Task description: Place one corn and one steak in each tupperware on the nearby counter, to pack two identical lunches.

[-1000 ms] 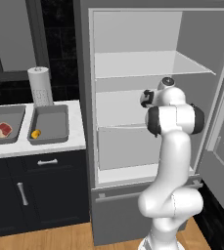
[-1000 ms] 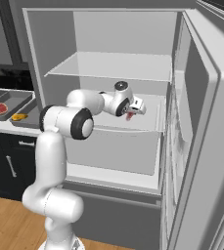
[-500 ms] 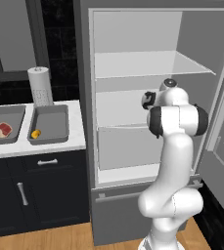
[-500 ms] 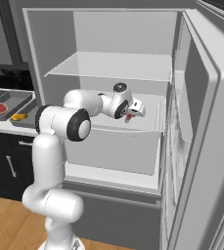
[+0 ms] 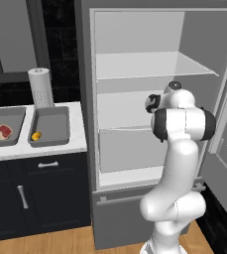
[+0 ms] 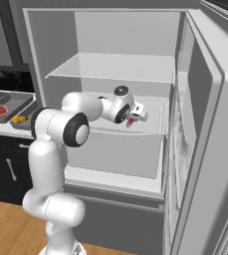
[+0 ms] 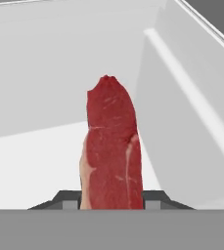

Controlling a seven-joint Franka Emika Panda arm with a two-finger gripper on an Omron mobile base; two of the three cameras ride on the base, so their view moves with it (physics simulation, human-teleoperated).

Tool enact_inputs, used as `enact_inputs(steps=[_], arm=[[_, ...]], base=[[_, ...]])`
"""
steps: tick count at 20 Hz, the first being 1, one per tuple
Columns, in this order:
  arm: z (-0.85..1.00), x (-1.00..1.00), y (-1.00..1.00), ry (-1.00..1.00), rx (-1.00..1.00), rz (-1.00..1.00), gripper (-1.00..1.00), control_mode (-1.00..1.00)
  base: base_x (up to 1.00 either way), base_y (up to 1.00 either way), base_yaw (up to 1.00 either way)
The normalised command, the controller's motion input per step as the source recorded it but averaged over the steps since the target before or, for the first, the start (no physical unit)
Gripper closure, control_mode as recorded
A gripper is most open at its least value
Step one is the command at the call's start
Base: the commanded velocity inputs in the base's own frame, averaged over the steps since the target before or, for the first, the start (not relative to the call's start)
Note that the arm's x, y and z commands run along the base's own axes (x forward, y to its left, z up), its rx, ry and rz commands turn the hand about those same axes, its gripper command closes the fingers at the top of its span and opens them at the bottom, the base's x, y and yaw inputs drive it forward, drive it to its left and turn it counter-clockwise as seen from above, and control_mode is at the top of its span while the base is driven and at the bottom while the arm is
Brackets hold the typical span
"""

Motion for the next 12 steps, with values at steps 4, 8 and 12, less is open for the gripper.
enact_inputs(steps=[4,8,12], arm=[[0.11,-0.29,0.05,0.0,0.0,0.0,1.0,-1.0],[0.31,-0.38,0.21,-0.02,0.0,0.01,1.0,-1.0],[0.24,-0.5,0.24,0.0,0.0,0.01,1.0,-1.0]], base=[[0.0,0.0,0.0],[0.0,0.0,0.0],[0.0,0.0,0.0]])
